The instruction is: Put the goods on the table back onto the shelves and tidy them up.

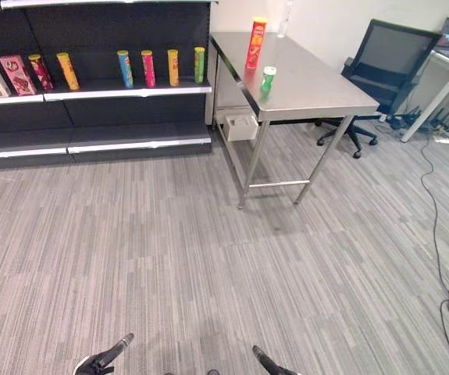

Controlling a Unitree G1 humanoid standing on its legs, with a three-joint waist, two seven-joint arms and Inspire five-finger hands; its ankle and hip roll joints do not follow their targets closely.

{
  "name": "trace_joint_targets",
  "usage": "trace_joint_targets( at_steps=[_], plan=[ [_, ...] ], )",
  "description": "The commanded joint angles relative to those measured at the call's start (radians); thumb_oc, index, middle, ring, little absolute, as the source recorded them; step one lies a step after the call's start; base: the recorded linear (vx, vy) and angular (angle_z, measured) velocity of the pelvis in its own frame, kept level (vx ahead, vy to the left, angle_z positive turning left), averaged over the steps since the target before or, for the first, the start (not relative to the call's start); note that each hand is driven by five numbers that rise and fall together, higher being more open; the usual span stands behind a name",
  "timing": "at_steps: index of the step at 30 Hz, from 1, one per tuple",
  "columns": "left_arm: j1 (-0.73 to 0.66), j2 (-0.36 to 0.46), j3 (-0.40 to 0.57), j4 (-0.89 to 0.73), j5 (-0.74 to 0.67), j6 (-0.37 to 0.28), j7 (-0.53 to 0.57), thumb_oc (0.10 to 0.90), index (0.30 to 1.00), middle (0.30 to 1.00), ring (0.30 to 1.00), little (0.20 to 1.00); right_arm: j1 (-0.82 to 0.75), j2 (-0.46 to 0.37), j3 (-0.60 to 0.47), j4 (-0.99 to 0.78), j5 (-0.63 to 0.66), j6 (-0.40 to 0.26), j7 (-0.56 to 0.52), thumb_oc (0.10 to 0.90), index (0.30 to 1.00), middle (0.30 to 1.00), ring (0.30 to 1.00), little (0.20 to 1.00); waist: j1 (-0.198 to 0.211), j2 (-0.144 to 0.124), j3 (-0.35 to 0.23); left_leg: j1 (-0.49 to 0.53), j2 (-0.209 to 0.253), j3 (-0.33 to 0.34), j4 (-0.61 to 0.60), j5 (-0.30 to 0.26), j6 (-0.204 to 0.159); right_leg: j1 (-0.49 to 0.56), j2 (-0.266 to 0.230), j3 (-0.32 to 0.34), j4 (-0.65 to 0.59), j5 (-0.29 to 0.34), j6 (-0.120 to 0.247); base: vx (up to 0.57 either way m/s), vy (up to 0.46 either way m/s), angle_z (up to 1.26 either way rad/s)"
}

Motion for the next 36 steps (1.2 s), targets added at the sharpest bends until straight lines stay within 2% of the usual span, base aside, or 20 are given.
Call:
trace_joint_targets(
  at_steps=[1,8,17,21,30,32,33,34,35,36],
  plan=[
    [-0.068,0.017,0.006,0.013,0.001,-0.05,0.004,0.8,0.9,0.9,0.9,0.9,-0.053,-0.044,0.003,-0.009,0.026,-0.039,-0.017,0.8,0.9,0.9,0.9,0.9,-0.011,-0.017,0.022,0.026,0.026,0.02,-0.006,-0.066,-0.079,0.059,-0.046,-0.01,-0.056,-0.029,0.131,0.0,-0.001,0.04],
    [-0.075,0.017,0.009,0.027,0.008,-0.043,0.012,0.8,0.9,0.9,0.9,0.9,-0.056,-0.044,0.008,-0.008,0.016,-0.038,-0.018,0.8,0.9,0.9,0.9,0.9,-0.01,-0.019,0.023,0.022,0.026,0.021,-0.006,-0.065,-0.078,0.051,-0.045,-0.006,-0.055,-0.026,0.132,-0.01,-0.001,0.0],
    [-0.059,0.029,0.03,0.056,0.001,-0.019,0.023,0.8,0.9,0.9,0.9,0.9,-0.074,-0.044,0.026,-0.025,0.015,-0.036,-0.02,0.8,0.9,0.9,0.9,0.9,-0.028,-0.026,0.028,0.018,0.035,0.041,-0.006,-0.064,-0.078,0.029,-0.042,0.024,-0.043,-0.022,0.132,-0.04,0.004,-0.11],
    [-0.065,0.028,0.02,0.049,0.014,-0.021,0.034,0.8,0.9,0.9,0.9,0.9,-0.077,-0.045,0.038,-0.027,0.016,-0.029,-0.011,0.8,0.9,0.9,0.9,0.9,-0.03,-0.019,0.027,0.019,0.033,0.039,-0.006,-0.059,-0.074,0.029,-0.042,0.022,-0.039,-0.024,0.132,-0.02,-0.005,-0.15],
    [-0.073,0.011,0.026,0.038,-0.018,-0.032,0.036,0.8,0.9,0.9,0.9,0.9,-0.078,-0.061,0.05,-0.069,-0.007,-0.028,-0.025,0.8,0.9,0.9,0.9,0.9,0.005,-0.02,0.04,0.013,0.034,0.003,-0.004,-0.058,-0.079,0.041,-0.035,-0.007,-0.049,-0.035,0.126,0.02,-0.058,0.19],
    [-0.081,0.016,0.031,0.032,-0.041,-0.035,0.039,0.8,0.9,0.9,0.9,0.9,-0.091,-0.068,0.05,-0.065,-0.002,-0.03,-0.031,0.8,0.9,0.9,0.9,0.9,0.015,-0.036,0.075,-0.042,0.035,-0.008,0.113,-0.095,-0.08,0.031,-0.04,-0.013,-0.029,-0.045,0.117,-0.01,-0.112,0.09],
    [-0.081,0.016,0.031,0.032,-0.041,-0.035,0.039,0.8,0.9,0.9,0.9,0.9,-0.092,-0.068,0.05,-0.065,-0.002,-0.03,-0.031,0.8,0.9,0.9,0.9,0.9,0.014,-0.036,0.073,-0.047,0.035,-0.009,0.119,-0.097,-0.08,0.029,-0.04,-0.014,-0.028,-0.045,0.117,-0.05,-0.076,0.21],
    [-0.085,0.017,0.031,0.023,-0.051,-0.039,0.039,0.8,0.9,0.9,0.9,0.9,-0.095,-0.072,0.05,-0.065,0.002,-0.032,-0.032,0.8,0.9,0.9,0.9,0.9,0.018,-0.04,0.086,-0.078,0.032,-0.007,0.173,-0.112,-0.086,0.024,-0.041,-0.018,-0.018,-0.052,0.113,-0.01,-0.073,0.19],
    [-0.087,0.019,0.031,0.012,-0.064,-0.039,0.038,0.8,0.9,0.9,0.9,0.9,-0.094,-0.077,0.049,-0.07,0.008,-0.035,-0.032,0.8,0.9,0.9,0.9,0.9,0.024,-0.048,0.107,-0.132,0.029,-0.002,0.278,-0.118,-0.098,0.024,-0.046,-0.022,-0.004,-0.062,0.102,-0.03,-0.111,0.26],
    [-0.091,0.019,0.028,0.001,-0.073,-0.041,0.041,0.8,0.9,0.9,0.9,0.9,-0.092,-0.083,0.047,-0.078,0.01,-0.037,-0.035,0.8,0.9,0.9,0.9,0.9,0.028,-0.057,0.128,-0.202,0.034,-0.002,0.387,-0.088,-0.108,0.027,-0.055,-0.028,0.002,-0.066,0.093,-0.01,-0.111,0.31]
  ],
)
